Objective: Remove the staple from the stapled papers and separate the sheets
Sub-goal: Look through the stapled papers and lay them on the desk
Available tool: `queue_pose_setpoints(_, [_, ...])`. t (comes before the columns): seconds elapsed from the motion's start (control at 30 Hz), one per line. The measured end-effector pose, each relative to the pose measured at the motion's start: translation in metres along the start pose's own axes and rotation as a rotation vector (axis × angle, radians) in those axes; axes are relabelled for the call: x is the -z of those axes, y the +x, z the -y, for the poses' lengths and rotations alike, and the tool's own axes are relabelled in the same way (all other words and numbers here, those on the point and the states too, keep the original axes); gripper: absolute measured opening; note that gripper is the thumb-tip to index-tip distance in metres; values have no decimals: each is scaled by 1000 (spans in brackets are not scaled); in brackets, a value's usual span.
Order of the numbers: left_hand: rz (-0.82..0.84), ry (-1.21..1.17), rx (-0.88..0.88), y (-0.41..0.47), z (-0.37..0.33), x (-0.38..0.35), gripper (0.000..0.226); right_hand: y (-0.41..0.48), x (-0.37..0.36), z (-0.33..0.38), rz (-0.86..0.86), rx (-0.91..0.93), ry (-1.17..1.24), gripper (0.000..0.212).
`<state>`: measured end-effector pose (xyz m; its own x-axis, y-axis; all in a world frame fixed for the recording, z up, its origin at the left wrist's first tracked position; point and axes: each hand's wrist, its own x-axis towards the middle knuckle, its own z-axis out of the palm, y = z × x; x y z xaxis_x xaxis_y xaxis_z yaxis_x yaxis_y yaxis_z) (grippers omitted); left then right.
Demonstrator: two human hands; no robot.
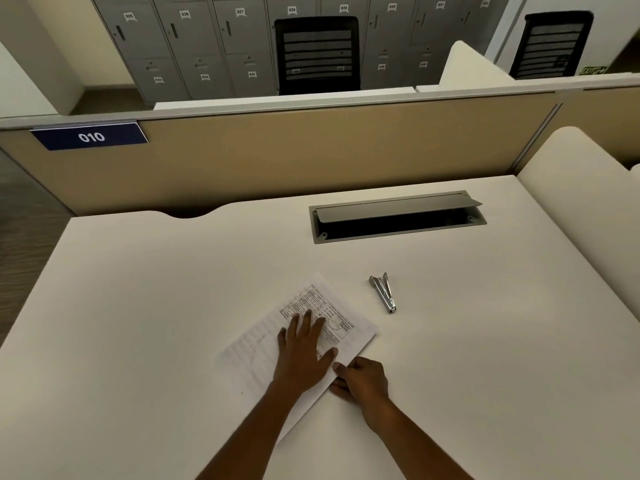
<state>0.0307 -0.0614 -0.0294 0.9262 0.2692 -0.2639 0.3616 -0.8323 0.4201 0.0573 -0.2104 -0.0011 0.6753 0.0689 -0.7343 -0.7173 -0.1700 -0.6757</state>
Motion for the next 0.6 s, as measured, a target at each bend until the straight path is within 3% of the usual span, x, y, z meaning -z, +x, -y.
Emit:
queue_pose_setpoints(0.13, [-25, 7, -5, -2, 5, -9, 91, 0, 1, 0, 15, 15, -2, 24])
queue_pose_setpoints(0.37, [-52, -17, -21, -2, 25, -8, 86, 15, 10, 21, -93, 122, 13, 10])
queue_pose_setpoints(0.6, [-54, -42, -75, -2, 33, 0, 74, 33, 30, 40, -130, 166, -108, 11])
